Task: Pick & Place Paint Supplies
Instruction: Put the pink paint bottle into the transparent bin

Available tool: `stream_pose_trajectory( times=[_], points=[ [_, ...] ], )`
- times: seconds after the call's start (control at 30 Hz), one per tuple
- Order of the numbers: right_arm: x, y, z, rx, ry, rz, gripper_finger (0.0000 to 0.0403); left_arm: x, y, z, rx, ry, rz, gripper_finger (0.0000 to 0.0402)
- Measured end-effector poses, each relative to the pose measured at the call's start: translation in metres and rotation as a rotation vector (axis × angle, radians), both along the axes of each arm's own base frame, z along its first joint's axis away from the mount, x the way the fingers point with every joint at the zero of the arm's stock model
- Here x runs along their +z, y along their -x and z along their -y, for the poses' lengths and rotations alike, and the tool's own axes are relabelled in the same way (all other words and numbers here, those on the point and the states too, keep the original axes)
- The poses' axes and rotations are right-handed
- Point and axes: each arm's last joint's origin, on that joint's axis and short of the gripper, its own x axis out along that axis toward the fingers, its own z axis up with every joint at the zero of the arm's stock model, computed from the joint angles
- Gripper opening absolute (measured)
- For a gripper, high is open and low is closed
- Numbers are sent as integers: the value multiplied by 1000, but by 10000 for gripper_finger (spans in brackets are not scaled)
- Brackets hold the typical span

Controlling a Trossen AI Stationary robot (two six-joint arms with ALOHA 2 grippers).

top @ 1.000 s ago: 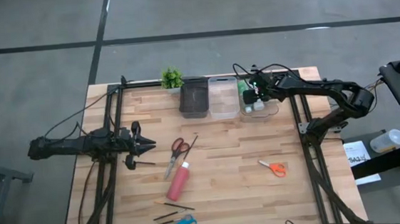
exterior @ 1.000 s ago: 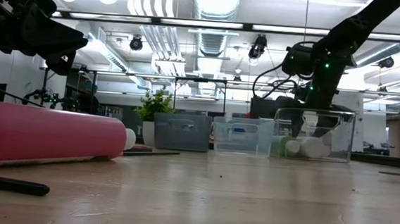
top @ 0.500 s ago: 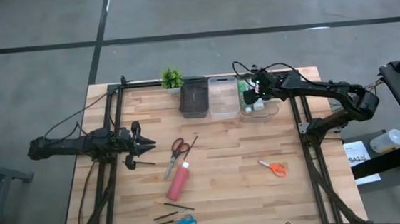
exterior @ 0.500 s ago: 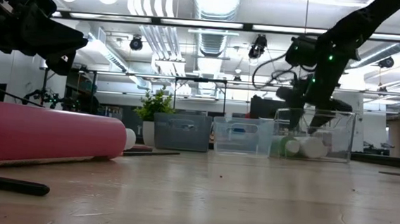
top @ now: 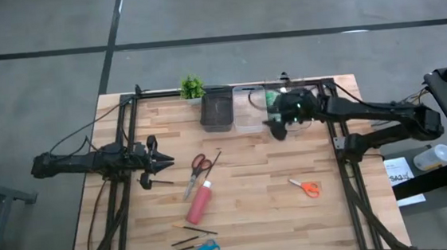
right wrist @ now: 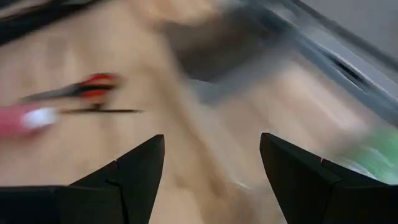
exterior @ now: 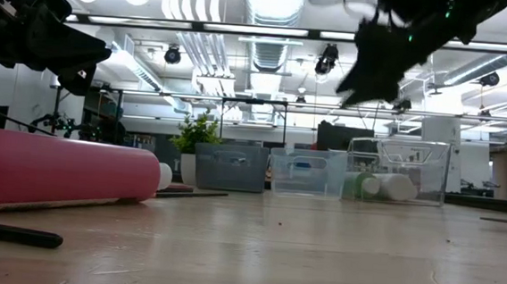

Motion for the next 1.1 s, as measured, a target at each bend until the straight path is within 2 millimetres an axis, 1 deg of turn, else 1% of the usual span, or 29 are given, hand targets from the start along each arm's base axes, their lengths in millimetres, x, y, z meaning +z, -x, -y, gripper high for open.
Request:
stream_pose_trajectory(
  times=[0.13, 0.23, 0.33, 0.4, 0.47, 0.57, 0.63, 0.8, 1.0, 1.1],
  points=[
    [10, -17, -27, 253, 173, 113, 263, 0, 0, 0, 0, 0, 0, 77],
    [13, -32, -48, 448, 306, 203, 263, 0, 0, 0, 0, 0, 0, 77],
    [9, -46, -67, 672, 410, 285, 263, 0, 0, 0, 0, 0, 0, 77],
    [4, -56, -76, 768, 457, 342, 263, 0, 0, 0, 0, 0, 0, 77],
    [-3, -68, -80, 808, 455, 393, 263, 0, 0, 0, 0, 0, 0, 77],
    [-14, -85, -81, 844, 404, 488, 263, 0, 0, 0, 0, 0, 0, 77],
    [-24, -96, -81, 857, 366, 517, 263, 0, 0, 0, 0, 0, 0, 77],
    [-47, -128, -83, 912, 290, 479, 263, 0, 0, 0, 0, 0, 0, 77],
    [-74, -170, -99, 964, 263, 439, 263, 0, 0, 0, 0, 0, 0, 77],
    [-87, -187, -106, 998, 257, 424, 263, 0, 0, 0, 0, 0, 0, 77]
  ],
)
